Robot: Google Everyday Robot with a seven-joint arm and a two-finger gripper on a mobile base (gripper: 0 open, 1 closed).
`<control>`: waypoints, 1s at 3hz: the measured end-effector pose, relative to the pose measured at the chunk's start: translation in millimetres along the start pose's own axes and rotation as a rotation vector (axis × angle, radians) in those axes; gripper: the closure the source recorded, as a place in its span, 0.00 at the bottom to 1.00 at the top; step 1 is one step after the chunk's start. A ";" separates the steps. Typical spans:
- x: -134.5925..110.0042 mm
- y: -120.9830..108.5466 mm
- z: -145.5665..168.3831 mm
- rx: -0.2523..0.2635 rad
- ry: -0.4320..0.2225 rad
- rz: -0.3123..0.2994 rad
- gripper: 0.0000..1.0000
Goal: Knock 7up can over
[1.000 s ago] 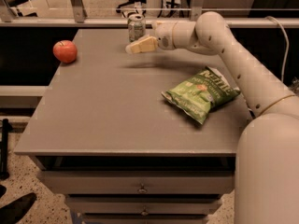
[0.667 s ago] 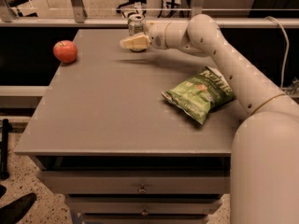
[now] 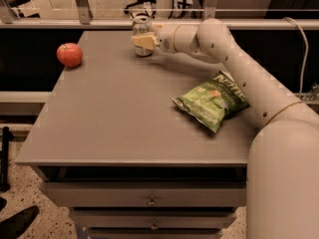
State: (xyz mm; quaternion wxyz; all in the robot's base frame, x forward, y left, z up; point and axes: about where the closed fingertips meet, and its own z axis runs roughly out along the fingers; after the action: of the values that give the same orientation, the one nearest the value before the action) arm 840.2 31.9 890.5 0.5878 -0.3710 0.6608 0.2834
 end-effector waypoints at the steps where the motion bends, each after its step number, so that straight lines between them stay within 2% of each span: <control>1: -10.0 2.6 -6.9 -0.036 0.004 -0.011 0.92; 2: -37.2 6.6 -28.4 -0.110 0.034 -0.097 1.00; 3: -42.0 22.5 -63.9 -0.214 0.205 -0.271 1.00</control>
Offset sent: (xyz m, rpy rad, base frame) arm -0.0776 -0.0331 0.0592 -0.2547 -0.0280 0.4082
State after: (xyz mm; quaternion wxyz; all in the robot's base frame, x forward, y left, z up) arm 786.9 -0.6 940.0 0.5074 -0.5436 0.6273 0.2312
